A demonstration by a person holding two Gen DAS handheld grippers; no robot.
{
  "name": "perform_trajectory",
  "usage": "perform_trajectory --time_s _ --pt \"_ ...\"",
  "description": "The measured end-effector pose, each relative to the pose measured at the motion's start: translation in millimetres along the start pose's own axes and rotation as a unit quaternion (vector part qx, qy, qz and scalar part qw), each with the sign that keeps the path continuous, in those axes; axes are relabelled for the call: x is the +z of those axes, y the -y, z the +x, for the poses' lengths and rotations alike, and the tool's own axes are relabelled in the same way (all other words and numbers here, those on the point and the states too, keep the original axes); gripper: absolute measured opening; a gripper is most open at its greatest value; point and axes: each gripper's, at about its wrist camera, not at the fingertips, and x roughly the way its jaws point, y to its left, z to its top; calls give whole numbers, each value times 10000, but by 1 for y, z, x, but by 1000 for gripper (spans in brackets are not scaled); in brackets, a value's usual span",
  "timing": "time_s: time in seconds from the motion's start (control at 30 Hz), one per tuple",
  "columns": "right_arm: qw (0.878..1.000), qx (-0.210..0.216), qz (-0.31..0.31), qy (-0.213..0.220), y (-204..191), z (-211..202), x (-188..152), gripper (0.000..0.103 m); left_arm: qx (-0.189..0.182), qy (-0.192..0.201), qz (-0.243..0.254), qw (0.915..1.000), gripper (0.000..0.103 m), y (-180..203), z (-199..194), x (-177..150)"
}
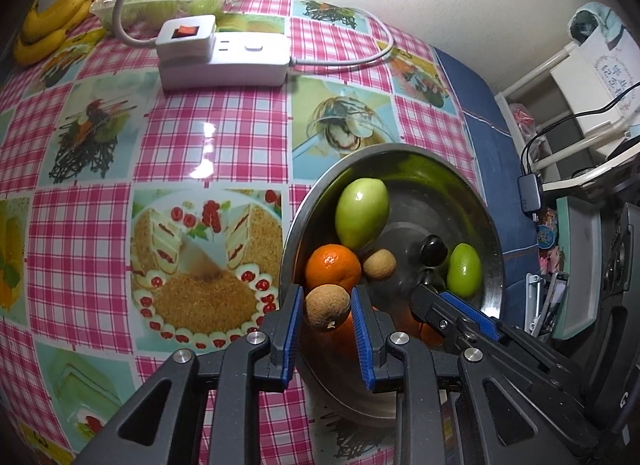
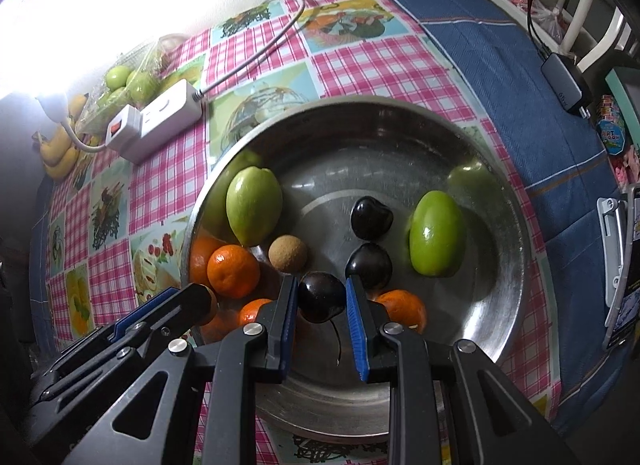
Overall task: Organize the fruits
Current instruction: 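Carry the brown fruit with the left tool while the right tool carries the plum into the bowl, then open both tools to release the brown fruit and plum inside the bowl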
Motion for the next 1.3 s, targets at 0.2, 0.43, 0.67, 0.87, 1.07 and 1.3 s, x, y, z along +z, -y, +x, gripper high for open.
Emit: perform_trajectory --time_s 0.2,0.43,0.67,0.87,1.07,1.3 --pt "9999 -22 34 -101 3 6 -2 26 2 -94 -60 9999 26 -1 6 0" --pt "9998 -58 44 -193 8 12 -2 26 -39 -102 -83 9999 26 -3 6 0" --pt "9997 -74 40 -242 12 14 -3 26 -61 -126 -129 9998 27 -3 6 0" --pt "9996 -87 35 -248 10 16 -3 26 -111 -152 -181 9997 28 -5 5 0" --pt "9995 -148 26 -284 6 17 -2 31 -122 -143 -245 9995 31 -7 2 1" --pt "9998 -129 59 -103 5 4 0 37 -186 2 -346 9992 32 -13 -10 3"
